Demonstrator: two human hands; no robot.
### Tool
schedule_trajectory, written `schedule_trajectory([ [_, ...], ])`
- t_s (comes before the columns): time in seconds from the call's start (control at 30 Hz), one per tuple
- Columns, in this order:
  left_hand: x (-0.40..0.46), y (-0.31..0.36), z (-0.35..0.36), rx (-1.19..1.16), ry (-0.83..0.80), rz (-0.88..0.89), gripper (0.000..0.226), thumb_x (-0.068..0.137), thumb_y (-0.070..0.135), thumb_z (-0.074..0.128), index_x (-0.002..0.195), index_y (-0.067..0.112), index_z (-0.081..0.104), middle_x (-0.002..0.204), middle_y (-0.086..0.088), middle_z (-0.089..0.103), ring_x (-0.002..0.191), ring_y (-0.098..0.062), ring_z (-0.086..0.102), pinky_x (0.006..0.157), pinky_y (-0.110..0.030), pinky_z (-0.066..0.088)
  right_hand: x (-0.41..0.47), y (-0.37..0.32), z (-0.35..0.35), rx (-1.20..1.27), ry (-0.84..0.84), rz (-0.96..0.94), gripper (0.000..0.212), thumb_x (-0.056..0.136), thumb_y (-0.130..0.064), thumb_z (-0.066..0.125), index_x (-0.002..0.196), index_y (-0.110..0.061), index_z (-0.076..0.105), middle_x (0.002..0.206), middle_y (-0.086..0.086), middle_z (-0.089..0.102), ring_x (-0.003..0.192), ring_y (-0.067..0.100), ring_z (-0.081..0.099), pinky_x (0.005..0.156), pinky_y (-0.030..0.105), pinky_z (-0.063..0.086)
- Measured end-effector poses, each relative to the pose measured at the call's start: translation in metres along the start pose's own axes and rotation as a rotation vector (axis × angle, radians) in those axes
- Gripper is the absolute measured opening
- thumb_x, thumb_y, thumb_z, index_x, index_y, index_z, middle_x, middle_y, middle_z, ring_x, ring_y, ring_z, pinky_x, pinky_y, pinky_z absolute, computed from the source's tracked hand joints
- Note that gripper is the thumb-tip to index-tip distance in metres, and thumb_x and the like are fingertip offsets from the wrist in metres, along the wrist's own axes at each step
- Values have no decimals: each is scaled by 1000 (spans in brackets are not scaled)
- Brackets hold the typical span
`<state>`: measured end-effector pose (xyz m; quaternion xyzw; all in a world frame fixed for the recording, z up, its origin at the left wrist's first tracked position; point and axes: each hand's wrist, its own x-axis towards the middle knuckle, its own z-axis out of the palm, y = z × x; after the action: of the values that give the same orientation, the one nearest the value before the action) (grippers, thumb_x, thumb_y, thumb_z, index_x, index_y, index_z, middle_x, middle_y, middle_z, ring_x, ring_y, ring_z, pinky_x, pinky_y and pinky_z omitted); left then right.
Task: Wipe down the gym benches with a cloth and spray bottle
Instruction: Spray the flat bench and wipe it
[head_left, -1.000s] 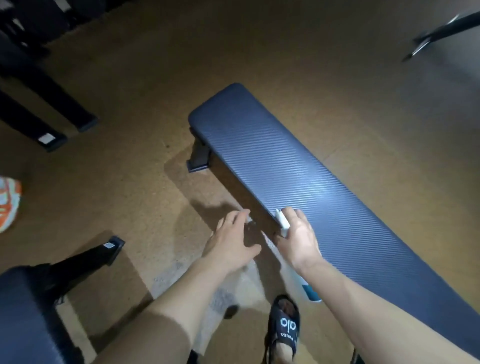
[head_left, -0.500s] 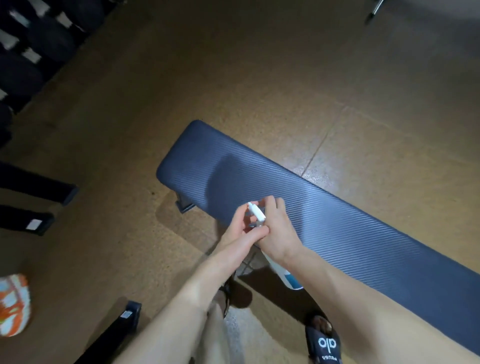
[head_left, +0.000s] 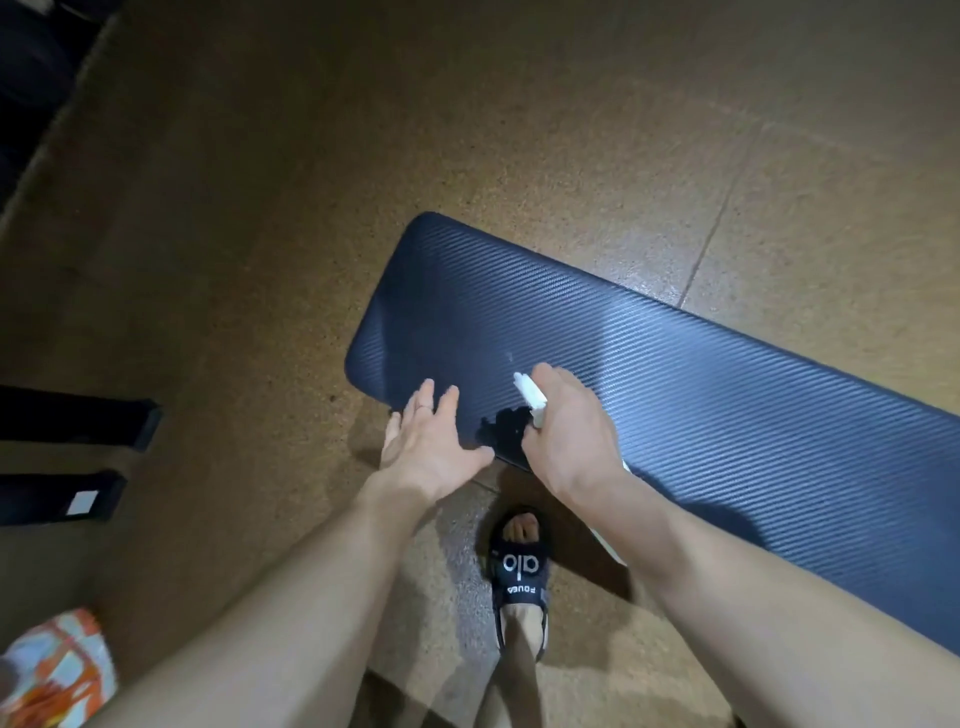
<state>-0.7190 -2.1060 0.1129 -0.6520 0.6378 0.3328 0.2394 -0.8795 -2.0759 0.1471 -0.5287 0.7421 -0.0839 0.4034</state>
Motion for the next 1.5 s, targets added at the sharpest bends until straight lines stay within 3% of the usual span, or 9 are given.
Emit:
schedule_trajectory([
  [0.2, 3, -5, 14, 66, -23, 52, 104, 87, 48, 69, 164, 26, 2, 171, -4, -19, 159, -22, -9, 128, -42, 13, 10, -13, 6, 40, -58, 102, 25, 83, 1, 59, 93, -14, 42, 98, 4, 48, 91, 29, 52, 72, 38, 41],
  [0.4, 5, -10, 3, 76, -73, 66, 105, 87, 46, 70, 165, 29, 2, 171, 0, -19, 159, -19, -8, 126, -41, 17, 5, -22, 9, -4, -144, 54, 26, 86, 0, 57, 90, -16, 38, 96, 2, 49, 85, 26, 46, 68, 34, 34],
  [0.63, 2, -3, -2, 140, -137, 47, 109, 87, 44, 72, 165, 29, -2, 170, -2, -23, 159, -22, -7, 127, -42, 16, -9, 2, -2, 112, -85, 164, 23, 82, 5, 55, 94, -12, 45, 92, 4, 48, 81, 27, 48, 66, 34, 38],
  [0.77, -6, 16, 5, 259, -59, 71, 105, 86, 48, 71, 164, 22, 5, 171, -11, -7, 158, -31, 5, 128, -48, 11, -26, 34, -12, 137, -36, 302, 24, 79, 7, 53, 88, -13, 44, 78, 1, 45, 76, 29, 49, 62, 33, 35],
  [0.9, -22, 57, 21, 305, -14, 304, 94, 84, 45, 72, 159, 25, 18, 167, -10, 13, 151, -34, 20, 126, -49, 18, -45, 72, -25, 200, -17, 453, 34, 80, 6, 59, 105, -16, 54, 79, 0, 48, 85, 30, 55, 69, 33, 43],
  [1.03, -35, 103, 47, 345, -80, 410, 93, 85, 42, 71, 160, 29, 17, 169, -12, 10, 153, -35, 17, 126, -50, 16, -70, 110, -32, 313, 26, 485, 58, 80, 7, 58, 132, -18, 57, 88, 5, 58, 87, 28, 59, 71, 35, 51],
  [1.2, -40, 132, 74, 395, -192, 344, 87, 85, 41, 72, 157, 31, 24, 171, -12, 0, 156, -37, 9, 124, -51, 22, -99, 155, -44, 303, 66, 561, 47, 79, 6, 59, 121, -14, 60, 90, 4, 56, 85, 30, 58, 68, 37, 48],
  [1.33, -44, 137, 80, 361, -155, 284, 88, 80, 40, 76, 153, 31, 27, 170, -12, -1, 156, -36, 9, 121, -51, 30, -121, 189, -50, 355, 137, 557, 29, 78, 10, 54, 97, -11, 53, 90, 10, 56, 79, 30, 52, 64, 34, 40],
  [1.5, -44, 150, 96, 240, -112, 207, 91, 80, 55, 76, 151, 31, 24, 169, -12, -1, 155, -37, 5, 119, -56, 32, -141, 217, -51, 386, 163, 541, 24, 78, 8, 53, 83, -13, 44, 80, 6, 50, 67, 22, 44, 53, 34, 32],
])
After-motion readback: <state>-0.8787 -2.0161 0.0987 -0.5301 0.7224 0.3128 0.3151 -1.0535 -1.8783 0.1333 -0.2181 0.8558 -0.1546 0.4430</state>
